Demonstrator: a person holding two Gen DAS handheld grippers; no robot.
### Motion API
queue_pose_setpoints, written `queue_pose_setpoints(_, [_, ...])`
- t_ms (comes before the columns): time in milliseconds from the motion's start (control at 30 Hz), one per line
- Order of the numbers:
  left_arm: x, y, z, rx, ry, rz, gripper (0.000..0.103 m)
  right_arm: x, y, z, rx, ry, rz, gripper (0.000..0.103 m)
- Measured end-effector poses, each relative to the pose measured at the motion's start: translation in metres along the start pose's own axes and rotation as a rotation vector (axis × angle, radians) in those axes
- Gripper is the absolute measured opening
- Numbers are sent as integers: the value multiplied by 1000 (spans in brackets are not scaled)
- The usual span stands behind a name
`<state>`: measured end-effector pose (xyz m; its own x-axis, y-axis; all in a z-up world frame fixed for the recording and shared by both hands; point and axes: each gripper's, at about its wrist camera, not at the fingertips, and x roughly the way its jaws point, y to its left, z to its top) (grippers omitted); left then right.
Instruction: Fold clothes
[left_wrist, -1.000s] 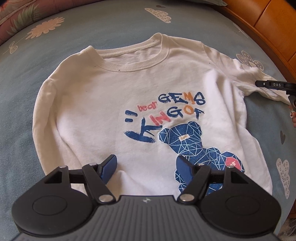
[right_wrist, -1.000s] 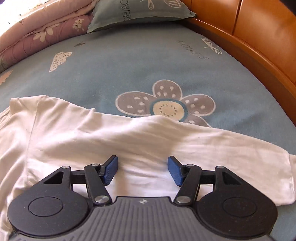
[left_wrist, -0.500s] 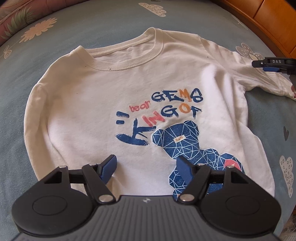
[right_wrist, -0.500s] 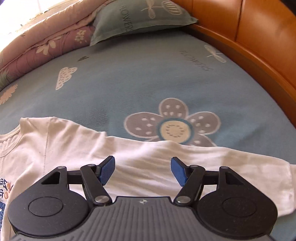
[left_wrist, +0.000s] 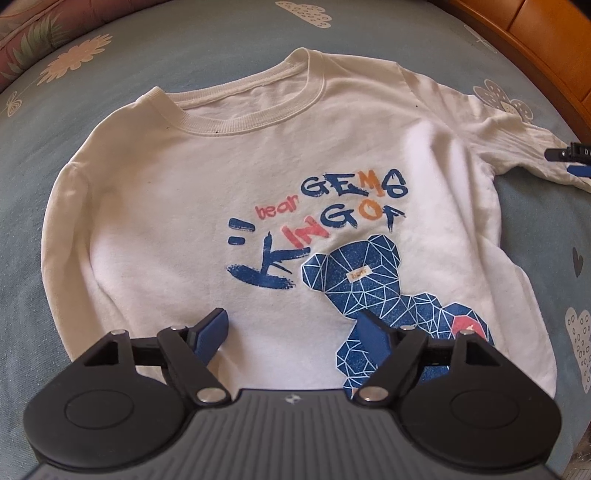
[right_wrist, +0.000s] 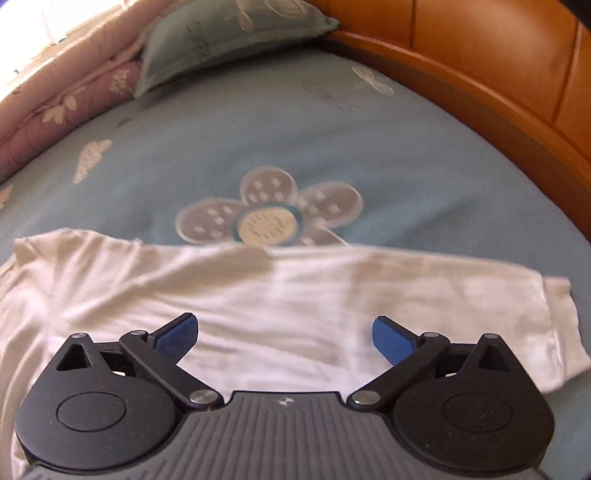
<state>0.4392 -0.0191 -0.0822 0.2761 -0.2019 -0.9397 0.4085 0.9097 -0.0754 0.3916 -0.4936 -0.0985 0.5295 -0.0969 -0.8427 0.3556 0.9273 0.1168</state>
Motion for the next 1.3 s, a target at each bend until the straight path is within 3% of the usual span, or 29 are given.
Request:
queue_pose_setpoints(33, [0,0,0,1,1,0,78,-6,-9,-7,-18,-28,32,103])
queue_pose_setpoints(233, [1,-2,1,8,9,3,78,-24,-26,-3,31,17,42,103])
queue_pose_setpoints(300, [1,-2,2,10,12,3,78,-28,-28,6,23,-57,37,103])
queue_pose_setpoints(367, [1,-3,2,12,14,4,78,-22,-37,12,29,-92,-27,103])
queue_pose_setpoints(433, [1,-2,2,10,14,2,78,-8,-60,10,88,-45,-89,103])
queue_pose_setpoints(533, [0,-1,1,6,11,-1,78,-12,-83,2,116,-69,-118,103])
queue_pose_setpoints(633, [1,-3,0,3,4,4,78,-25,-81,4,183,-79,-140,103])
queue_pose_setpoints(767, [3,-6,1,2,6,16,80,-28,-25,18,55,-112,-52,103])
queue_pose_setpoints(933, [4,-7,2,7,11,18,81,-5,65,38,-100,-144,40,103])
queue_pose_setpoints(1067, [3,-7,1,4,5,19,81,29,118,43,-127,-83,-9,103])
queue_pose_setpoints(1167, [4,-6,0,2,-5,13,81,53,133,36,-153,-31,-69,103])
queue_pose_setpoints(1200, [4,-6,0,3,-8,11,81,55,129,35,-136,-74,-65,103])
queue_pose_setpoints(1300, [3,-4,0,2,-17,4,81,63,123,50,-100,-90,-73,103])
